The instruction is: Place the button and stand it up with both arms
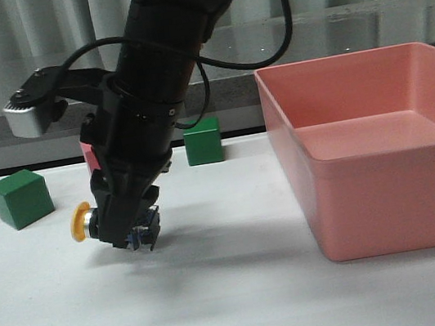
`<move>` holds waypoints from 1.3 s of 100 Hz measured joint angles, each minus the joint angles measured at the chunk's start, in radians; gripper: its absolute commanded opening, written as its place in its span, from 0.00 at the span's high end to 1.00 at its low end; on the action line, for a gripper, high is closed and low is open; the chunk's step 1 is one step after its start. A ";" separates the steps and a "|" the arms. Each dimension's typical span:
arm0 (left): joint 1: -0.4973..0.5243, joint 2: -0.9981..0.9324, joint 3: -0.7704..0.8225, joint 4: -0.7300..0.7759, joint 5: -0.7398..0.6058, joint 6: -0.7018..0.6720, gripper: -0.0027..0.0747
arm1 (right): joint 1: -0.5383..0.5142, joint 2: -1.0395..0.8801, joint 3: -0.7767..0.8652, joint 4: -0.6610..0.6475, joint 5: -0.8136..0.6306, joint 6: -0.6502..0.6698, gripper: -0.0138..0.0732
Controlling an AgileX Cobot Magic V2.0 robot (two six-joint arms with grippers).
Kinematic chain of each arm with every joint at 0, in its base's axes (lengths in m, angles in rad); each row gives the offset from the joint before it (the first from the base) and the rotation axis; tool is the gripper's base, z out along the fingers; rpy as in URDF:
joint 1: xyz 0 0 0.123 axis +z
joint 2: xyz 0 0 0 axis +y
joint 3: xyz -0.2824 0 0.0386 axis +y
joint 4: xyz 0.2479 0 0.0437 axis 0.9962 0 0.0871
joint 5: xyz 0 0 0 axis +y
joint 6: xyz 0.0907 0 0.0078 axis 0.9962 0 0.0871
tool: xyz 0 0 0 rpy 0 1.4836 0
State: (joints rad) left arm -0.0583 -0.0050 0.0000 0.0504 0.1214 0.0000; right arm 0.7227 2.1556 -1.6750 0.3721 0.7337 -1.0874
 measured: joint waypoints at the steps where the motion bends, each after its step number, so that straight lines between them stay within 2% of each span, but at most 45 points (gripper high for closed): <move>1: 0.000 0.000 0.000 0.000 0.000 0.000 0.99 | 0.000 0.000 0.000 0.000 0.000 0.000 0.27; 6: 0.000 0.000 0.000 0.000 0.000 0.000 0.99 | 0.000 0.000 -0.001 0.000 -0.004 0.000 0.18; 11: 0.000 0.000 0.000 0.000 0.000 0.000 0.99 | 0.000 0.000 -0.002 0.000 -0.004 0.000 0.16; 22: 0.000 0.000 0.000 0.000 0.000 0.000 0.99 | 0.000 0.000 -0.002 0.000 -0.004 0.000 0.18; 29: 0.000 0.000 0.000 0.000 0.000 0.000 0.99 | 0.000 0.000 -0.002 0.000 -0.002 0.000 0.24; 38: 0.000 0.000 0.000 0.000 0.000 0.000 0.99 | 0.000 -0.019 -0.002 0.000 0.010 0.028 0.40; 56: 0.000 0.000 0.000 0.000 0.000 0.000 0.99 | -0.020 -0.143 -0.002 0.000 0.048 0.150 0.93; 60: 0.000 0.000 0.000 0.000 0.000 0.000 0.99 | -0.034 -0.180 -0.002 0.000 0.063 0.174 0.91; 78: 0.000 0.000 0.000 0.000 0.000 0.000 0.99 | -0.142 -0.329 0.007 0.000 0.113 0.317 0.91; 92: 0.000 0.000 0.000 0.000 0.000 0.000 0.99 | -0.254 -0.466 0.105 -0.002 0.118 0.407 0.91; 130: 0.000 0.000 0.000 0.000 0.000 0.000 0.99 | -0.633 -1.008 0.742 -0.014 -0.106 0.605 0.91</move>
State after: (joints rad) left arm -0.0583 -0.0050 0.0000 0.0504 0.1214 0.0000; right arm 0.0894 1.1472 -0.9334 0.3585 0.6277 -0.4824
